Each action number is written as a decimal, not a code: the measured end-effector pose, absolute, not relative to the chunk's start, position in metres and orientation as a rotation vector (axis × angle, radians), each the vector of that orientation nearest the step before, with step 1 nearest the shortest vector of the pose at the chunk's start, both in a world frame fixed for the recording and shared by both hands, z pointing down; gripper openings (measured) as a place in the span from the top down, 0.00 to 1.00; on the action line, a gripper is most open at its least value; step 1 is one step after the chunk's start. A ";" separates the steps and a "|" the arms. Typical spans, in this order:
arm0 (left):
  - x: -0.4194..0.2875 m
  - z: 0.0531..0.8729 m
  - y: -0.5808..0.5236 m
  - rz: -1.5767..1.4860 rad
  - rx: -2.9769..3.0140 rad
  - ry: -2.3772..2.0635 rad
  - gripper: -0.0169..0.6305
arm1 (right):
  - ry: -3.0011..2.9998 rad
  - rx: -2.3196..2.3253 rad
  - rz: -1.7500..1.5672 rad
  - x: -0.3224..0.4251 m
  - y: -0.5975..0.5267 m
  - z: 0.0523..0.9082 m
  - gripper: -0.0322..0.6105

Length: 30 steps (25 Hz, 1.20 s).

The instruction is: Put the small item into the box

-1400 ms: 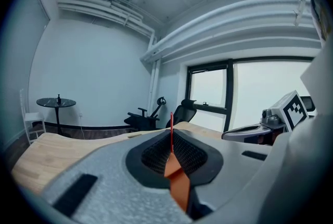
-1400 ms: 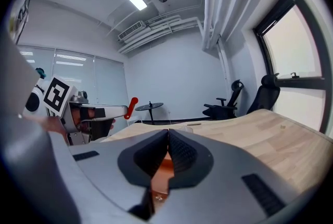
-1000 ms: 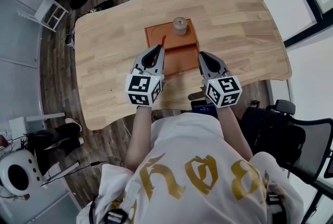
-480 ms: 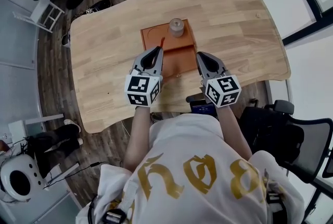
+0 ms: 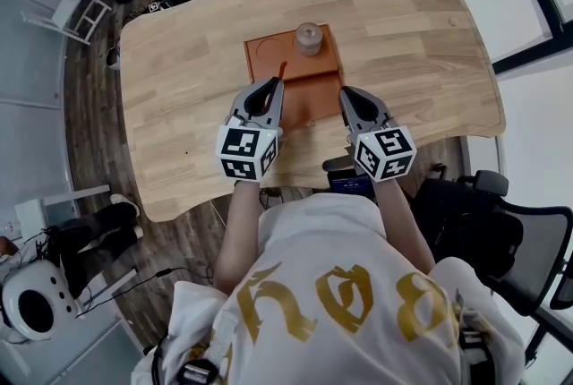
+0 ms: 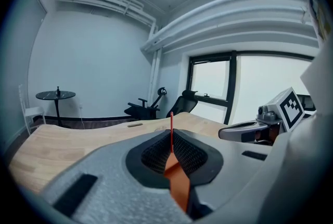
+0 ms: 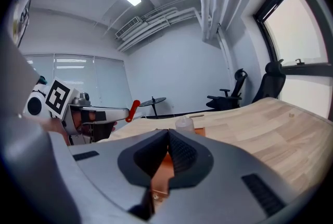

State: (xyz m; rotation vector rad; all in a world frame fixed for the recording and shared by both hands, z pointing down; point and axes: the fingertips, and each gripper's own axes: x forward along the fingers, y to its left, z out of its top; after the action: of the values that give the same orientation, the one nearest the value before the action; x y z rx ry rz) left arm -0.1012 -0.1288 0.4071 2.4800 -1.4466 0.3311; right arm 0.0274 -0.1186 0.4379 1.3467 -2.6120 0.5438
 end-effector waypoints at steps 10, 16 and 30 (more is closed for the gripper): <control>-0.106 0.434 -0.123 0.373 2.437 -1.424 0.95 | -2.579 1.321 0.575 0.023 -0.118 0.459 0.93; -0.106 0.452 -0.124 0.410 2.413 -1.399 0.95 | -2.577 1.321 0.632 0.026 -0.122 0.472 0.93; -0.096 0.491 -0.125 0.574 2.394 -1.350 0.95 | -2.516 1.279 0.702 0.033 -0.127 0.503 0.93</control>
State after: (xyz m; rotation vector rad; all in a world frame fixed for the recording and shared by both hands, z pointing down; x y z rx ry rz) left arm -0.0962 -0.1248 0.4907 2.3941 -1.3496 0.5744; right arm 0.0335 -0.1274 0.5032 1.2788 -2.5155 0.7017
